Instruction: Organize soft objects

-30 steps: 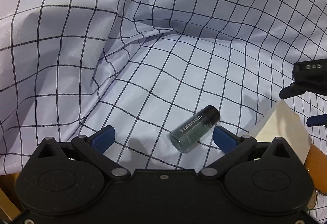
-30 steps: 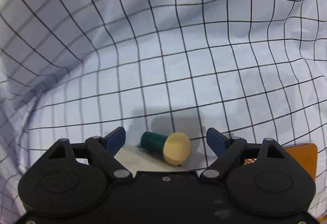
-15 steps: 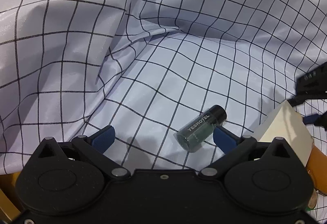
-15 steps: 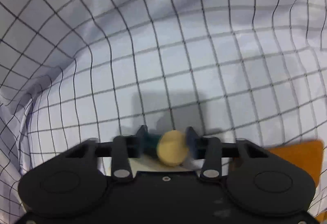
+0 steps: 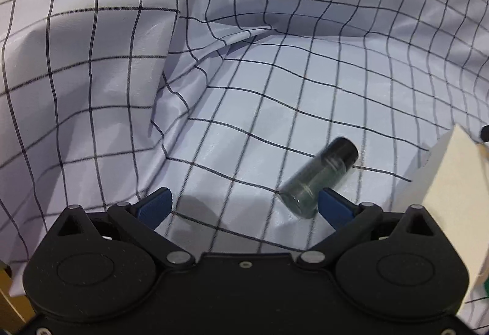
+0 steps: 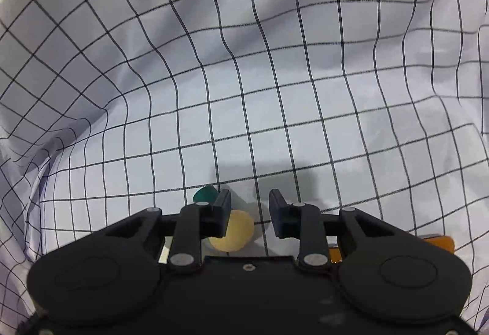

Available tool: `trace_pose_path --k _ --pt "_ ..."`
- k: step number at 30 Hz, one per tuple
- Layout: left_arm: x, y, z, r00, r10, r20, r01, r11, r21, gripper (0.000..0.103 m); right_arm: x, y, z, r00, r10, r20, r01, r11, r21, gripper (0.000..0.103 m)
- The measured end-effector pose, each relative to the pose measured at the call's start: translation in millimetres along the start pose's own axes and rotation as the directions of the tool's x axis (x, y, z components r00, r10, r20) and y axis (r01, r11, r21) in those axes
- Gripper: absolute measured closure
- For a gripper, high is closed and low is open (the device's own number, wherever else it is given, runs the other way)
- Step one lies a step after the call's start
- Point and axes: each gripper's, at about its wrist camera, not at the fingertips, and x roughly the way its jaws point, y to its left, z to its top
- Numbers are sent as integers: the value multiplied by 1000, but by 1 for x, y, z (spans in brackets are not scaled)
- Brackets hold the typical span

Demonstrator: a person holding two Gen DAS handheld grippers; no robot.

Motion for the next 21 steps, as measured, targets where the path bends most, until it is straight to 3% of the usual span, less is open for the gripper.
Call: trace_pose_path --k 4,10,14,18,21 --pt "7 -2 4 999 40 0 -40 998 39 7 -14 -3 -6 1000 15 17 -15 1000 -25 75" --pt "23 -4 12 999 33 -35 -32 999 29 7 -32 -16 -15 999 26 27 -25 999 -36 73" --pt "20 5 14 998 -26 -54 20 993 -112 7 -37 -22 -19 999 32 37 -31 999 -39 70" --pt "16 15 21 991 -116 -74 89 952 -293 7 -43 -34 -24 998 43 45 -41 998 -42 67" --pt "16 11 26 984 -155 -91 113 927 -358 7 -53 -41 -31 997 36 71 -32 997 -64 60"
